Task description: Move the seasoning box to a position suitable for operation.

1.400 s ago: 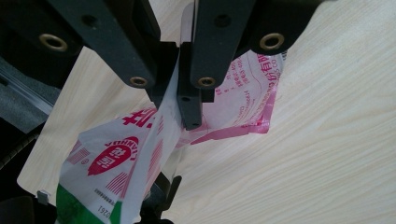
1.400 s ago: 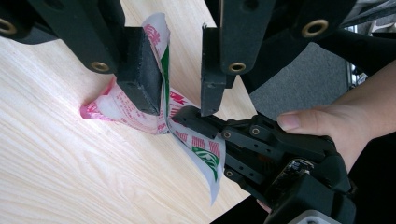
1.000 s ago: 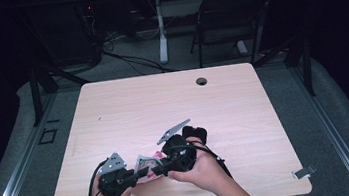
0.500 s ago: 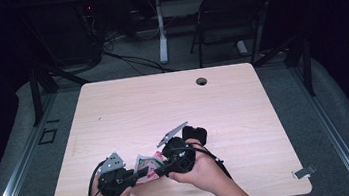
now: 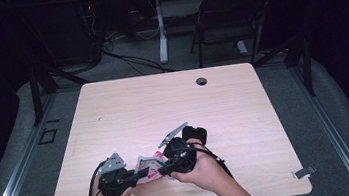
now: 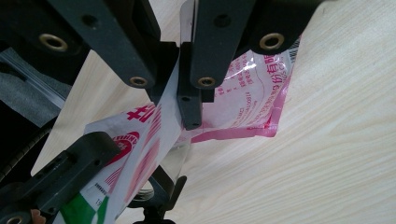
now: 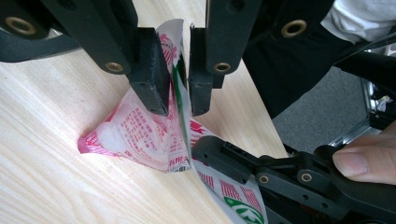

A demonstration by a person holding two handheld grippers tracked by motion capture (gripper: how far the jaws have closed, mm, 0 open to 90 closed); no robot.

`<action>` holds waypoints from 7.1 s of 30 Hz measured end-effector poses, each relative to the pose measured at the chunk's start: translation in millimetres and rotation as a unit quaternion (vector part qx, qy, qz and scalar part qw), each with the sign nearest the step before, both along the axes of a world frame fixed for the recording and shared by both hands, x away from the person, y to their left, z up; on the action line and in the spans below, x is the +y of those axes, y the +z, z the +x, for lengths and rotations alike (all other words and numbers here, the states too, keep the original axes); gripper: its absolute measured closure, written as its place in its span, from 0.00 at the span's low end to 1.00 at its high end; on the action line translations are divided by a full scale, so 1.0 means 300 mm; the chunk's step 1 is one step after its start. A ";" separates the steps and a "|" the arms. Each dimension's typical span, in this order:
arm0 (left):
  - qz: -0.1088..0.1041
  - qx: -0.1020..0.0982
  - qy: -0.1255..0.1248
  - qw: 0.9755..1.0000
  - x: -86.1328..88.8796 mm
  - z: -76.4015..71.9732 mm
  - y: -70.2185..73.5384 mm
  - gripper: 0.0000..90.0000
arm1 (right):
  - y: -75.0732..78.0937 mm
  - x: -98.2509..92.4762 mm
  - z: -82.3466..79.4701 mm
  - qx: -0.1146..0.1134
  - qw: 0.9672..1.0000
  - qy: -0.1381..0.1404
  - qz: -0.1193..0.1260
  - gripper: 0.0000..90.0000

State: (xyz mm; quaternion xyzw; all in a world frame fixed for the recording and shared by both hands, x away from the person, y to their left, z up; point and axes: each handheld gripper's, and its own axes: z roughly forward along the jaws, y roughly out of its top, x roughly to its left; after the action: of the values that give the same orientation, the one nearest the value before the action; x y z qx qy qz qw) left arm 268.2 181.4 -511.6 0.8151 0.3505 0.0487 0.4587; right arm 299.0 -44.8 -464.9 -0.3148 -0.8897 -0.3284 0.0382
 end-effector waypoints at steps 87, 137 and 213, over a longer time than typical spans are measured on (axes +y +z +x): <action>0.091 -0.033 0.006 0.995 0.062 0.006 -0.176 0.37 | 0.020 0.042 0.038 0.000 1.000 0.018 -0.001 1.00; 0.069 -0.016 0.005 0.997 0.025 0.065 -0.256 0.34 | 0.061 0.056 0.052 -0.022 0.999 0.029 -0.001 1.00; 0.191 -0.136 0.018 0.972 -0.096 0.089 -0.087 0.63 | 0.133 -0.093 0.026 -0.063 0.997 -0.001 0.050 1.00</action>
State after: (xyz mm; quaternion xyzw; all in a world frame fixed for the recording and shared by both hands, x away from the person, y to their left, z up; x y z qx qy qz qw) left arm 294.8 152.5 -537.7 0.8666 0.2837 0.2337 0.3375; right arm 306.7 -72.8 -424.9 -0.2924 -0.8724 -0.3917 -0.0029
